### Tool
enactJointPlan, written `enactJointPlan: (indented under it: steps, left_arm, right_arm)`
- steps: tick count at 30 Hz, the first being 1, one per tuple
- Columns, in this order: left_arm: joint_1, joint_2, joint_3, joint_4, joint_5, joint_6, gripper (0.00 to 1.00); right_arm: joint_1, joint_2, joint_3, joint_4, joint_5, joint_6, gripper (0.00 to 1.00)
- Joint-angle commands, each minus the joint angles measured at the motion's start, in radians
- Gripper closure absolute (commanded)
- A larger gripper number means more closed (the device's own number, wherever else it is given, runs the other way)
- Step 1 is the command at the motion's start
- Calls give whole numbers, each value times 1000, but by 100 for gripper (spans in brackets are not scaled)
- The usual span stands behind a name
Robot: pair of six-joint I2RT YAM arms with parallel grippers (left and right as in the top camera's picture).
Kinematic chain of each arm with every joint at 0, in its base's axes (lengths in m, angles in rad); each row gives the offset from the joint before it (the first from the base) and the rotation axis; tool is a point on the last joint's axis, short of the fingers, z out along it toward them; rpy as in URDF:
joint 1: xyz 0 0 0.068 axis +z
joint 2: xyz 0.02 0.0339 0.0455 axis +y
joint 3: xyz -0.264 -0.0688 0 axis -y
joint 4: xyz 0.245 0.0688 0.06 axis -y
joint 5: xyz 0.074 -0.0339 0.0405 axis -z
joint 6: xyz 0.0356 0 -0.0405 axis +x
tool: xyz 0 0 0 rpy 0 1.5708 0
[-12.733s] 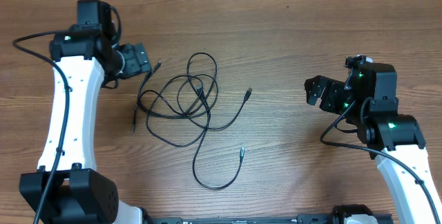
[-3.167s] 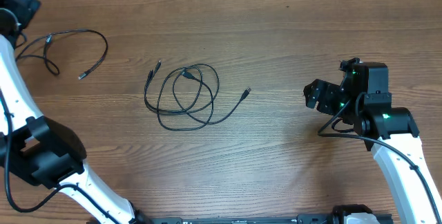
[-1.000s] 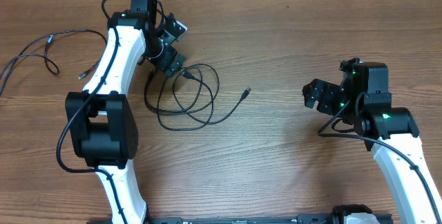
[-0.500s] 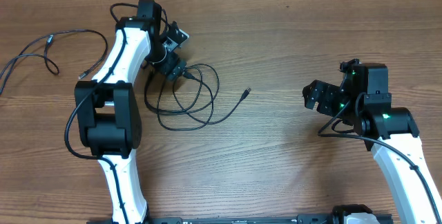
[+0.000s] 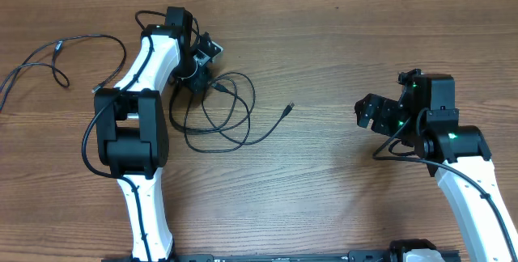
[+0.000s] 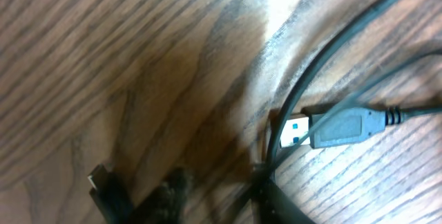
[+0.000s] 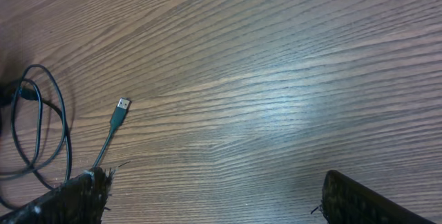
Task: Untangle cables
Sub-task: 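Grasp a black cable from the center pile with the left gripper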
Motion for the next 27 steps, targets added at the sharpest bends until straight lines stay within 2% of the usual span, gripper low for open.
enactJointPlan:
  steps: [1,3,11,16,27]
  left_arm:
    - [6,9,-4,3,2,8,87]
    - [6,9,-4,2,20,6,96]
    - [6,8,-4,-8,24,-35,96]
    - [4,-8,21,-83,24,-38,96]
    - [8,-230,240,-243,24,-37,96]
  right_arm:
    - [-2,2,-5,2,-5,0,4]
    - [-2,2,-5,2,-5,0,4]
    - [-2,2,-5,2,-5,0,4]
    - [-2,2,-5,2,-5,0,4]
    - [-2,2,-5,2,-5,0,4]
